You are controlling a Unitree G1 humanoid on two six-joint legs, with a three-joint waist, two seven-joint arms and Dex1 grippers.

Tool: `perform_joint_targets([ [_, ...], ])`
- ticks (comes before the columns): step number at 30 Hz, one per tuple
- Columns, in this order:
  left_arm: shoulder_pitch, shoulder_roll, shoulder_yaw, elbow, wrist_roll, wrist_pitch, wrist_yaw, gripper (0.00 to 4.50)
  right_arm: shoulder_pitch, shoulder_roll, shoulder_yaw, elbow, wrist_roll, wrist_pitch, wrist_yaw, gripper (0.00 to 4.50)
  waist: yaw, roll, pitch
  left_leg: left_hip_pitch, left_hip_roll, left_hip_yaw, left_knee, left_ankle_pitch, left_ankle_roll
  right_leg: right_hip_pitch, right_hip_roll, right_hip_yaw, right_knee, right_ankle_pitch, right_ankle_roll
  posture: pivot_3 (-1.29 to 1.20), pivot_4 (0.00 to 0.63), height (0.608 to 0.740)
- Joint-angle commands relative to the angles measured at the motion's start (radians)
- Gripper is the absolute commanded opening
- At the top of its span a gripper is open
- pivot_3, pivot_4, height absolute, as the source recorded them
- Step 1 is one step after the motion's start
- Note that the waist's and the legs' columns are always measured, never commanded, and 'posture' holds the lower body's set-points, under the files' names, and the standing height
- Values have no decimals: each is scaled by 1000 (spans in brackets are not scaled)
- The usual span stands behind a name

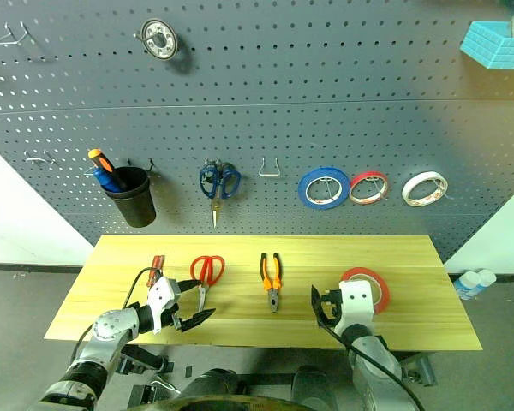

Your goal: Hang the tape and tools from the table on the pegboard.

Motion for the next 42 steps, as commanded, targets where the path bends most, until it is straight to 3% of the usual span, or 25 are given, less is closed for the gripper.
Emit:
perform_joint_targets([
  [1, -146, 3, -45, -369, -17, 291, 15, 4500, -46, -2, 3, -14, -22, 45, -19, 4476, 20, -2, 1, -1, 0, -1, 1, 0, 0, -1, 1, -1, 0, 1, 0, -61, 0, 720],
  [7, -103, 66, -85, -568, -9, 492, 8, 4500, -65, -8, 21, -4, -23, 77, -4, 4476, -20, 11, -9, 3, 2, 13, -5, -3, 4, -1, 1, 13, 0, 1, 2, -41, 0, 720],
  [12, -81, 119, -109, -656, -22, 578, -22, 4500, -115, -16, 10, 27, -40, 153, -21, 4476, -15, -1, -3, 0, 2, 16, -5, -3, 5, -11, 4, 20, 0, 1, 3, -21, 0, 720],
  [21, -57, 206, -129, -712, -21, 620, -52, 4500, -259, -61, -36, 120, -42, 284, -22, 4476, 14, -2, 36, -1, 3, 18, -1, -3, 5, -12, 6, 21, 0, 4, 1, 6, 80, 720],
  [30, -34, 211, -150, -773, -23, 653, -49, 4500, -349, -106, -68, 189, -50, 346, -14, 4476, 10, -4, 80, -17, 4, 18, -2, 0, 0, -24, 5, 22, -1, 6, 1, 10, 154, 720],
  [42, 30, 236, -145, -859, -41, 705, -45, 4500, -389, -131, -77, 222, -34, 477, 6, 4476, 10, -6, 115, -30, 5, 19, -1, 0, -1, -35, 4, 21, 0, 7, 1, 22, 180, 720],
])
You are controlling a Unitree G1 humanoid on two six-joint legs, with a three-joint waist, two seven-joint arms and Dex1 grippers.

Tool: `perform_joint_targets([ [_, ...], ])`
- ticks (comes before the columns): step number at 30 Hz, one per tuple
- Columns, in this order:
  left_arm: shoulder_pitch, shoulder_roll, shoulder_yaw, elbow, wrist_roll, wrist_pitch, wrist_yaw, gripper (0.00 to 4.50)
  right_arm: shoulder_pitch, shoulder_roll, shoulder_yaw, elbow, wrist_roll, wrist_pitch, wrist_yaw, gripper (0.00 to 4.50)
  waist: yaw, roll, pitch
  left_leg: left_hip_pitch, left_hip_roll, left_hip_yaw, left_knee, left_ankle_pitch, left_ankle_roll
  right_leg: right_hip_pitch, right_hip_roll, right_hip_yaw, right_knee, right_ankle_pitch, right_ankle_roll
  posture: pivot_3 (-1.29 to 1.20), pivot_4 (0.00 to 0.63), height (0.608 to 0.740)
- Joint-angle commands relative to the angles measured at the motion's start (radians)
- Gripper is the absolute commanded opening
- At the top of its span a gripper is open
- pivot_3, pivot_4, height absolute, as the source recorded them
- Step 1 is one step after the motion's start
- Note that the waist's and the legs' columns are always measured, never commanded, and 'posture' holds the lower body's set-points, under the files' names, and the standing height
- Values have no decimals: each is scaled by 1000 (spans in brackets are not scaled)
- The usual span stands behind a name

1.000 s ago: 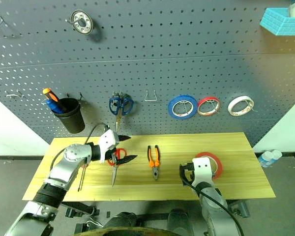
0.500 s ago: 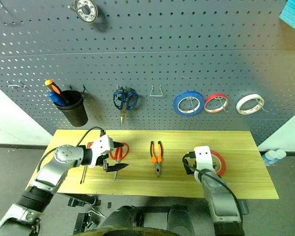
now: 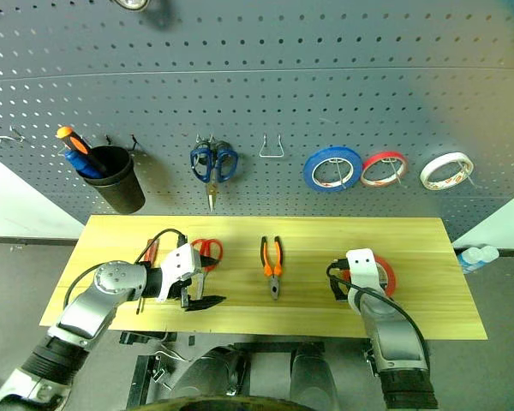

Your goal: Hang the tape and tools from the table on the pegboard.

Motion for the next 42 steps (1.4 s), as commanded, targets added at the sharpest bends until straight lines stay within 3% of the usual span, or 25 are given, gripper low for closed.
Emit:
perform_joint_targets([
  [1, 5, 15, 13, -50, -24, 13, 5, 4500, -18, -11, -4, 5, 12, 46, 24, 4476, 0, 0, 2, 0, 0, 0, 0, 0, 0, 0, 0, 0, 0, 0, 0, 24, 179, 720],
  [14, 6, 33, 27, -85, -42, 36, 36, 4500, -62, -18, 3, 38, 21, 113, 72, 4476, 1, -1, 3, -1, 0, 0, 0, 0, 0, 0, 0, 0, 0, 0, 0, 50, 179, 720],
  [17, 11, 38, 26, -96, -46, 41, 43, 4500, -64, -15, -1, 39, 21, 106, 71, 3925, 1, -1, 3, -1, 0, 0, 0, 0, 0, 0, 0, 0, 0, 0, 0, 50, 180, 720],
  [26, -7, 38, 20, -89, -49, 39, 55, 4500, -60, -12, -12, 3, 22, 104, 59, 851, 1, -2, 4, -1, 0, 0, 0, 0, 0, 0, 0, 0, 0, 0, 0, 45, 175, 720],
  [27, -13, 37, 20, -85, -50, 38, 55, 4500, -61, -10, -15, 0, 23, 103, 57, 677, 2, -2, 4, -1, 0, 0, 0, 0, 0, 0, 0, 0, 0, 0, 0, 45, 175, 720],
  [42, -59, 13, 4, -25, -42, 6, 60, 4500, -42, -22, -27, -65, 37, 106, 61, 670, 1, -1, 3, -1, 0, 0, 1, 1, -2, -1, 0, 0, 0, 0, 0, 26, 133, 720],
])
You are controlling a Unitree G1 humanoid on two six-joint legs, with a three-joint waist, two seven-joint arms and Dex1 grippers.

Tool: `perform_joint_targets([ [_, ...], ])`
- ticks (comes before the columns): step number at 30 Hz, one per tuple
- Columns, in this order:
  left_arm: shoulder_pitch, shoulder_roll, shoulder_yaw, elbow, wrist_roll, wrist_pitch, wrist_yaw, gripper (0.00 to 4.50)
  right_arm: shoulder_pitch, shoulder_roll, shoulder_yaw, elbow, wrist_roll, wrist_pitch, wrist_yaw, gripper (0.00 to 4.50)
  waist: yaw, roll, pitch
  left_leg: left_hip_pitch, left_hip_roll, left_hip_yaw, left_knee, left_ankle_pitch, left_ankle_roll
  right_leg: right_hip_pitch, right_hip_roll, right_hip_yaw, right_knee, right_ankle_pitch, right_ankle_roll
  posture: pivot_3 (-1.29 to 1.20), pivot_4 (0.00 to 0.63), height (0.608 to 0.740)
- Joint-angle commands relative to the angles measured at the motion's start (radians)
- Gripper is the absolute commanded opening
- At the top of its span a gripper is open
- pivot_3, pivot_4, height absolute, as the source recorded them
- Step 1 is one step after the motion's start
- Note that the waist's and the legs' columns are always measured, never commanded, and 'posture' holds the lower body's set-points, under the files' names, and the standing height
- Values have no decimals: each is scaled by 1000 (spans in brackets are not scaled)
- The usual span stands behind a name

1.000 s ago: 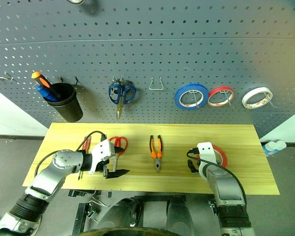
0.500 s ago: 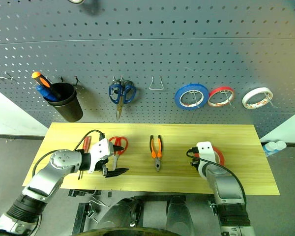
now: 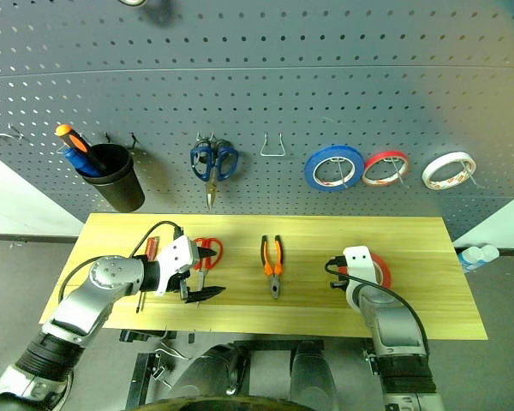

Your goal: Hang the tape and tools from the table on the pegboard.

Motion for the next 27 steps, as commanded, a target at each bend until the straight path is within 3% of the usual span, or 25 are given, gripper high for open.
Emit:
perform_joint_targets([
  [1, -24, -4, 5, 10, -2, -31, 2, 4500, 27, -16, -25, -102, 21, 1, 19, 670, 0, 0, 0, 0, 0, 0, 0, 0, 0, 0, 0, 0, 0, 0, 0, 24, 131, 720],
  [16, -87, -51, -12, 96, 2, -93, -1, 4500, 193, -47, -95, -397, 79, 26, 60, 670, -2, 1, -4, 0, 0, 1, 2, 1, -1, 0, 0, 0, 1, 1, 1, -18, 90, 720],
  [24, -99, -62, -5, 114, -9, -118, -12, 4500, 319, -49, -161, -515, 114, -50, 88, 670, -7, 1, -17, 0, 0, 2, 3, 1, -1, 0, 1, 0, 1, 2, 1, -45, 78, 720],
  [27, -106, -74, -1, 120, -15, -130, -12, 4500, 378, -44, -195, -540, 130, -157, 116, 670, -9, 2, -23, 0, 0, 2, 4, 1, -2, 1, 1, 0, 1, 3, 1, -49, 74, 720],
])
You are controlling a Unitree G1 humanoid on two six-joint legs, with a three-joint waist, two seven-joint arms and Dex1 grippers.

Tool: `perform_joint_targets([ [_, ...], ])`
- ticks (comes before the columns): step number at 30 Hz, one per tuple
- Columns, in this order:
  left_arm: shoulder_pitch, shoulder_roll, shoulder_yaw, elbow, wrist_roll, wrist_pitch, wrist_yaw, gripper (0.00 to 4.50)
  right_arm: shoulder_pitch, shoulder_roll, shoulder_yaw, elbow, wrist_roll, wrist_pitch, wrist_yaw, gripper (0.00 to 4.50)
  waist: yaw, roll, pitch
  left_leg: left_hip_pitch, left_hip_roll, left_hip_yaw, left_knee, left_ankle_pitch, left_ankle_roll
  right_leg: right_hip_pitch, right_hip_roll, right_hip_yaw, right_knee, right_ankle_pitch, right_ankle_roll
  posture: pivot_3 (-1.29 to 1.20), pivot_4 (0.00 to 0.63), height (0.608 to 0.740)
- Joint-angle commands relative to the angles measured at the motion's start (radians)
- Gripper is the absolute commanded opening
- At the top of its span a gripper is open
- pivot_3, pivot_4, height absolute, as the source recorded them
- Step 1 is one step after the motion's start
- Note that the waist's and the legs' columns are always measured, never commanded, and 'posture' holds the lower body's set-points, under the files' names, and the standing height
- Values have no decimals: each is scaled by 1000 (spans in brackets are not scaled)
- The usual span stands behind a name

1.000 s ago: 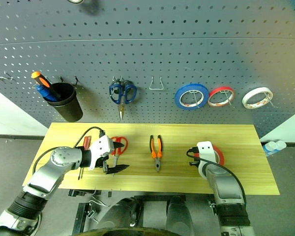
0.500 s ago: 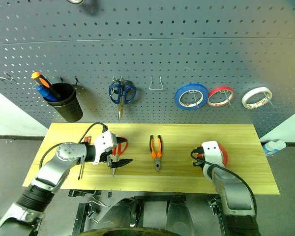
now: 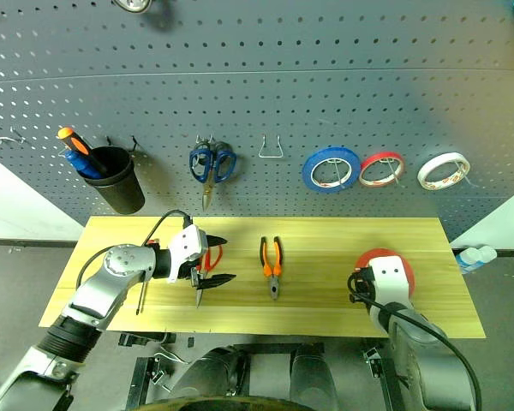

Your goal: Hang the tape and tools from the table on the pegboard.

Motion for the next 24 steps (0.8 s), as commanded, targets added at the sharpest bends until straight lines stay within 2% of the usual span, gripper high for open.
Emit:
perform_joint_targets([
  [1, -15, -8, 17, -1, -19, -26, -1, 4500, 46, -1, -47, -75, 24, -137, 35, 670, 0, 0, -4, 0, 0, 0, 0, 0, 0, 0, 0, 0, 0, 0, 0, -51, 73, 720],
  [12, -38, -30, 33, 24, -36, -62, -4, 4500, 54, 19, -89, -83, 88, -362, 82, 670, -18, 3, -23, 3, 3, 1, 2, 1, 0, 3, 6, 1, 0, 5, -1, -57, 65, 720],
  [24, -8, -93, 123, -44, -195, -171, -30, 4500, 4, 30, -164, -57, 144, -479, 52, 670, -19, 4, -35, 3, 5, 2, 3, 1, -1, 3, 7, 3, 0, 6, -2, -56, 61, 720],
])
